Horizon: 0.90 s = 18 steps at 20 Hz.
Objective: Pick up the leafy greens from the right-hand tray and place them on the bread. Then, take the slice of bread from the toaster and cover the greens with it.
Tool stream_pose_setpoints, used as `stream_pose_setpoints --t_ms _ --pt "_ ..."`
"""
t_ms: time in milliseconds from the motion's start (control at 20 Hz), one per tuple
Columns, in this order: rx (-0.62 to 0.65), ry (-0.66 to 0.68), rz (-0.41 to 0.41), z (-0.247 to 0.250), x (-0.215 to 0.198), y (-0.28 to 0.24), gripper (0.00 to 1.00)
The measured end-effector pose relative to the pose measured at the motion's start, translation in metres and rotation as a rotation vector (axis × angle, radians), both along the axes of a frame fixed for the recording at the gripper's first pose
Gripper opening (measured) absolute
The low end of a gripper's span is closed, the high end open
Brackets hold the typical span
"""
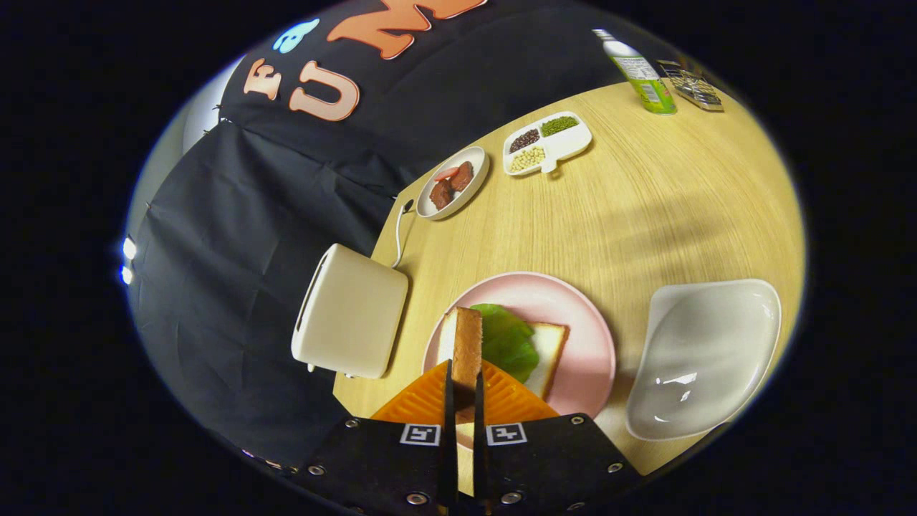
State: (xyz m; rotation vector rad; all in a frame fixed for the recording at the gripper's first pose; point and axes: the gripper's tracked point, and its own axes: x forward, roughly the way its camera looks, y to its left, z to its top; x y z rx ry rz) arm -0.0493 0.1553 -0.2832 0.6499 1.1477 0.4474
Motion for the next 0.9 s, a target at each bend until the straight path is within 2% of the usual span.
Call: stream_pose_setpoints --t_ms 100,200,250,400,450,750,900 --pt "-0.056 -0.024 0.013 -0.007 -0.003 -0.004 0.11" --pt "-0.148 -0.064 0.016 -0.017 0.002 -0.014 0.22" --pt "-0.179 -0.090 0.025 -0.016 0.002 -0.015 0.34" --pt "-0.224 -0.162 0.050 -0.010 0.006 -0.013 0.47" --pt "-0.245 -0.196 0.051 -0.006 0.009 -0.015 0.55" --pt "-0.364 -0.490 0.018 0.048 0.045 -0.026 0.77" --pt "-0.436 -0.649 -0.038 0.088 0.066 -0.038 0.81"
